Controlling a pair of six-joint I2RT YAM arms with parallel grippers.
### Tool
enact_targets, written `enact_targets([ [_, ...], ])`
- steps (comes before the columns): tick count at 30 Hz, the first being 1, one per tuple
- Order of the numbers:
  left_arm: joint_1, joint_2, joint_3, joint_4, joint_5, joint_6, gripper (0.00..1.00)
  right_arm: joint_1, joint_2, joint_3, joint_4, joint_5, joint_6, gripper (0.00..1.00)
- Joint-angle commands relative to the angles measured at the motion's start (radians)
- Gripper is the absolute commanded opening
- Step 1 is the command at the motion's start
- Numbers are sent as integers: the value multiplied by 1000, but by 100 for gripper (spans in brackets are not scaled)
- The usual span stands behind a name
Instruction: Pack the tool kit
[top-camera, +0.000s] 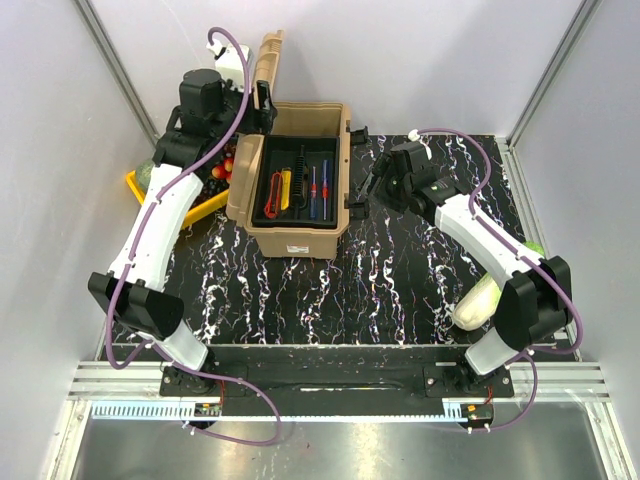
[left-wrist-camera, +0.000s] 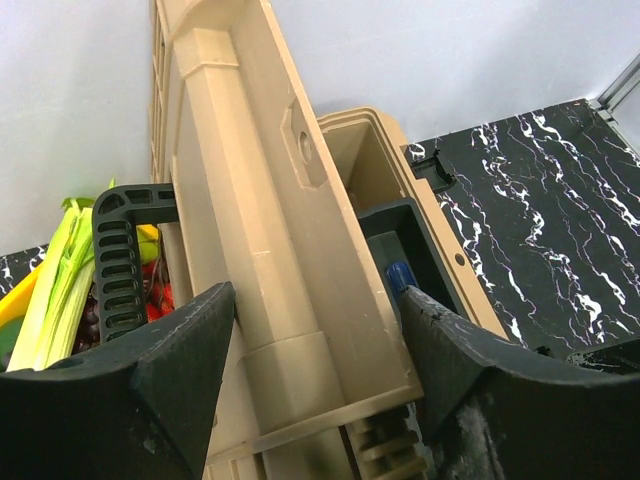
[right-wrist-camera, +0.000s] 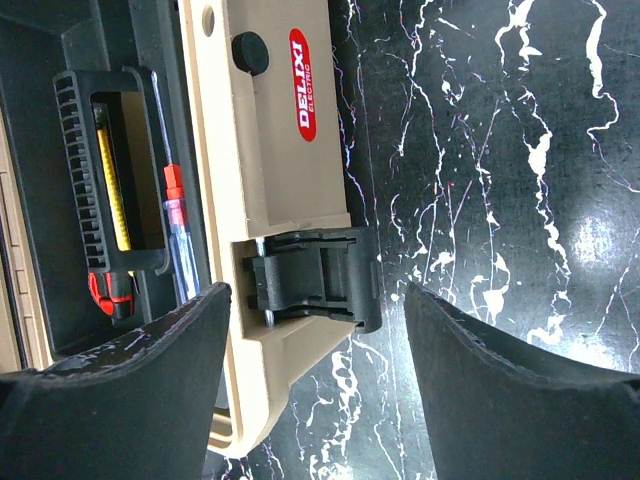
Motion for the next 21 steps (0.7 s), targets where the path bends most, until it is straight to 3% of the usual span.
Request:
enact_targets([
  [1,-22,9,-31,-123,122,-96,69,-3,-52,3,6,30,9,75],
  [15,-32,14,-2,-82,219,-296,81,-5,-56,19,-8,40,7,75],
  [21,-36,-48,-89,44,265,-339,87,-5,-102,40,-87,208,38,73],
])
